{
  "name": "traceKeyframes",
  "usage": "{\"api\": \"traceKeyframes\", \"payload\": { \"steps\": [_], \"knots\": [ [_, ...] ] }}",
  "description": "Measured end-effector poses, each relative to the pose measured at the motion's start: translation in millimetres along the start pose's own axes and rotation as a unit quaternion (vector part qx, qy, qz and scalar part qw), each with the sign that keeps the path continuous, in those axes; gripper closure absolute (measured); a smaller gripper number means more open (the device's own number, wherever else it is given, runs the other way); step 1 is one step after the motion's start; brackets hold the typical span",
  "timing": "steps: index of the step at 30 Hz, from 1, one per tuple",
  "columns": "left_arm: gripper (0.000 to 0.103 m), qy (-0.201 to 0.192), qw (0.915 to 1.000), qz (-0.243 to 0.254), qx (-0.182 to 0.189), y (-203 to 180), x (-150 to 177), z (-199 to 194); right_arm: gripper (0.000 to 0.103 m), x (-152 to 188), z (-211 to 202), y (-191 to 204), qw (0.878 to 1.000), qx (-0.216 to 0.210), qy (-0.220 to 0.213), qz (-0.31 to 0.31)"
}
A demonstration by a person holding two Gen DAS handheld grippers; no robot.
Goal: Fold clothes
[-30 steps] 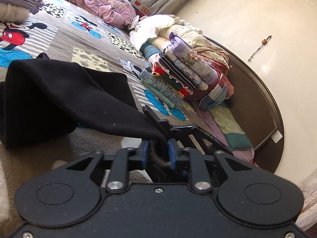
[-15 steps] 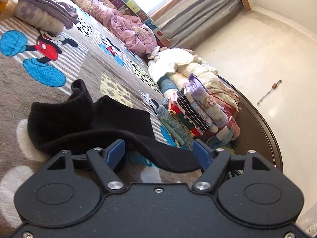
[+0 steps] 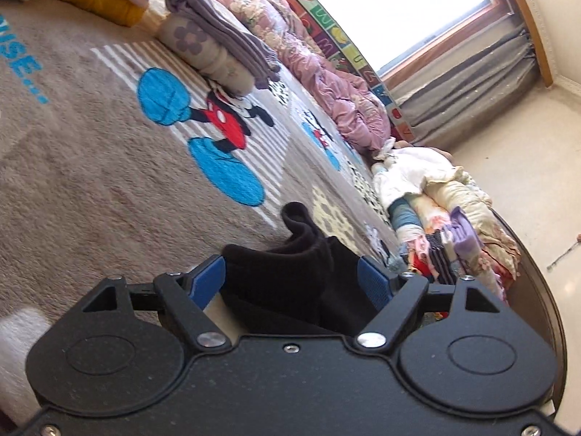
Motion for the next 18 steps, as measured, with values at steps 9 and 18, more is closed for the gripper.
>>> {"api": "traceKeyframes", "payload": {
  "steps": [9, 18],
  "knots": [
    [0.023, 0.031, 0.9979, 0.051, -0.027, 22, -3, 23, 0.091, 4, 8, -38, 0.993, 0.108, 0.005, -0.038],
    [0.023, 0.075, 0.9811, 0.175, 0.036, -17, -5, 56, 0.091, 10, 15, -41, 0.99, 0.129, 0.002, -0.063]
  ]
}}
Point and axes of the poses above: each gripper's, at about its wrist camera, not at the fingertips, and z roughly the way its jaws point, y to its left, x to its underside, the point moved 10 cm from there along z, roughly the way its jaws point, and after that the axes turned 11 degrees about x, right-handed, at the moved point
